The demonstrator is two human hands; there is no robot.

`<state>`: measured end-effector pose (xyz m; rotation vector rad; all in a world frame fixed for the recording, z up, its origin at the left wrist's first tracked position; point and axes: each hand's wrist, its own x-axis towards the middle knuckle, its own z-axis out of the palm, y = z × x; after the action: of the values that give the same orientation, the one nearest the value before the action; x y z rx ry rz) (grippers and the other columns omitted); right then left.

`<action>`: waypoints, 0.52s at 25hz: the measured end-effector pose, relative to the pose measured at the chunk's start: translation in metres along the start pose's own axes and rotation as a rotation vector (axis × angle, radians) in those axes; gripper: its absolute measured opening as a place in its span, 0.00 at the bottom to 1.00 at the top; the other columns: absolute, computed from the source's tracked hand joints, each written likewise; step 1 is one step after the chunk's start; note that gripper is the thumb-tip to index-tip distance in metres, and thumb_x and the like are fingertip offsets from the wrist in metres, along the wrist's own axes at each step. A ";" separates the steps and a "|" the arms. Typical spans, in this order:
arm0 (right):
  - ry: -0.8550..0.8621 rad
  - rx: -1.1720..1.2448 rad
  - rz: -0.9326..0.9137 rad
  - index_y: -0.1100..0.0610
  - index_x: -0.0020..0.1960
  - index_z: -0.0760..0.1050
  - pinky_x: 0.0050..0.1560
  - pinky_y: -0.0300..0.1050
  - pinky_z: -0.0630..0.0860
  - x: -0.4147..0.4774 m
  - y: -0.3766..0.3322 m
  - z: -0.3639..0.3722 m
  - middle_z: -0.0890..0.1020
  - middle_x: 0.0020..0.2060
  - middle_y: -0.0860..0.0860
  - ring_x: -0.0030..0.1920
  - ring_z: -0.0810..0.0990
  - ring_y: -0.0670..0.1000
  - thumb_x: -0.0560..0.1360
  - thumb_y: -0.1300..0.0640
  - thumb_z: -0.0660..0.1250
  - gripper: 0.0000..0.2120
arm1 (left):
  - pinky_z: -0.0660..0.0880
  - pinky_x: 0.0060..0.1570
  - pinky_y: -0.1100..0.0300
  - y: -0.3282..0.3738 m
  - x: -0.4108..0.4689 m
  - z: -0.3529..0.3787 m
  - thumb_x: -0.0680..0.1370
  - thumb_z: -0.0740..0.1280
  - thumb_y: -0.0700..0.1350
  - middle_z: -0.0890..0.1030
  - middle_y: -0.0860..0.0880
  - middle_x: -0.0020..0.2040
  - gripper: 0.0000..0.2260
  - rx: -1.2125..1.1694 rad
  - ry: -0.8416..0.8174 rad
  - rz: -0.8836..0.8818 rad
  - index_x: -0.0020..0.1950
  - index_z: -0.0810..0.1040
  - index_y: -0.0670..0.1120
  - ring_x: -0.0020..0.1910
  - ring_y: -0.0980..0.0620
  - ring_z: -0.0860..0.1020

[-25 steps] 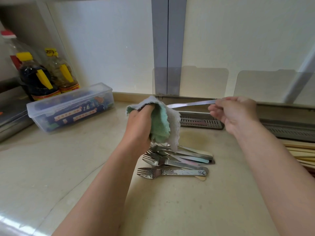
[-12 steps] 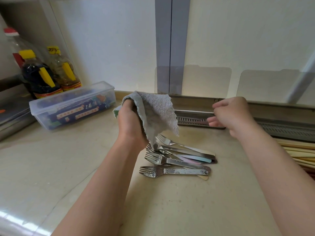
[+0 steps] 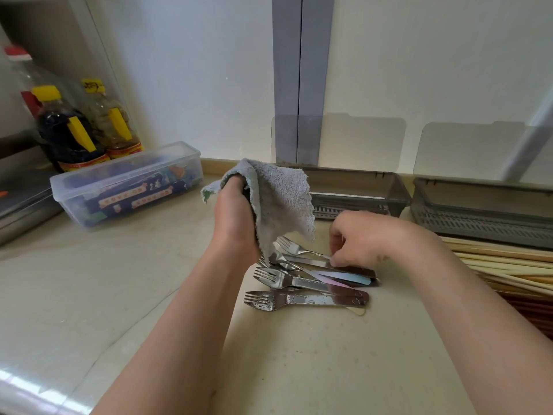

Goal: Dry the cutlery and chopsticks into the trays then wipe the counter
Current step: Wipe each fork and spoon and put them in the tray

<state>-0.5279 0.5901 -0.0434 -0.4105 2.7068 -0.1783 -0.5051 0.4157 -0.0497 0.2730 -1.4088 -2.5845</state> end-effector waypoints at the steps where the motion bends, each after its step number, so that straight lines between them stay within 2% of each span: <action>1: 0.009 -0.005 0.000 0.52 0.49 0.81 0.41 0.43 0.80 0.001 0.000 0.001 0.83 0.44 0.48 0.45 0.82 0.49 0.76 0.52 0.72 0.04 | 0.78 0.42 0.54 0.000 -0.001 0.001 0.83 0.56 0.47 0.82 0.49 0.34 0.16 0.006 -0.001 0.001 0.41 0.79 0.48 0.37 0.49 0.81; 4: -0.005 -0.028 0.017 0.54 0.49 0.82 0.46 0.47 0.80 0.004 0.000 0.003 0.84 0.47 0.51 0.48 0.83 0.53 0.77 0.54 0.68 0.05 | 0.78 0.41 0.55 0.000 -0.003 0.002 0.84 0.56 0.48 0.83 0.50 0.34 0.16 0.029 -0.006 -0.011 0.42 0.79 0.48 0.37 0.50 0.81; 6: -0.028 -0.027 0.024 0.54 0.50 0.81 0.45 0.46 0.79 0.003 0.000 0.004 0.84 0.47 0.51 0.50 0.82 0.53 0.77 0.54 0.67 0.06 | 0.79 0.38 0.56 0.000 -0.005 0.003 0.84 0.56 0.48 0.82 0.50 0.34 0.16 0.057 -0.007 -0.018 0.43 0.79 0.48 0.36 0.50 0.81; 8: -0.035 -0.016 0.015 0.53 0.49 0.80 0.43 0.44 0.77 0.003 0.000 0.004 0.83 0.47 0.50 0.49 0.81 0.52 0.77 0.53 0.67 0.05 | 0.79 0.33 0.59 0.000 -0.007 0.004 0.84 0.56 0.48 0.82 0.51 0.31 0.17 0.072 0.001 -0.017 0.41 0.79 0.48 0.31 0.53 0.81; 10: -0.016 0.006 0.004 0.52 0.48 0.79 0.42 0.44 0.75 0.003 0.001 0.004 0.82 0.46 0.49 0.48 0.80 0.51 0.76 0.52 0.69 0.04 | 0.78 0.33 0.59 0.001 -0.008 0.005 0.84 0.56 0.48 0.82 0.52 0.30 0.17 0.080 0.002 -0.019 0.40 0.79 0.48 0.28 0.54 0.81; 13: -0.001 0.006 -0.009 0.52 0.46 0.79 0.41 0.44 0.75 0.005 0.000 0.005 0.81 0.44 0.49 0.46 0.80 0.51 0.76 0.52 0.69 0.04 | 0.77 0.36 0.58 0.001 -0.008 0.004 0.84 0.56 0.48 0.82 0.52 0.31 0.17 0.078 0.003 -0.021 0.40 0.79 0.49 0.31 0.53 0.81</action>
<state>-0.5299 0.5887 -0.0497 -0.4205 2.7030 -0.1883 -0.4987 0.4208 -0.0462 0.3043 -1.5156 -2.5475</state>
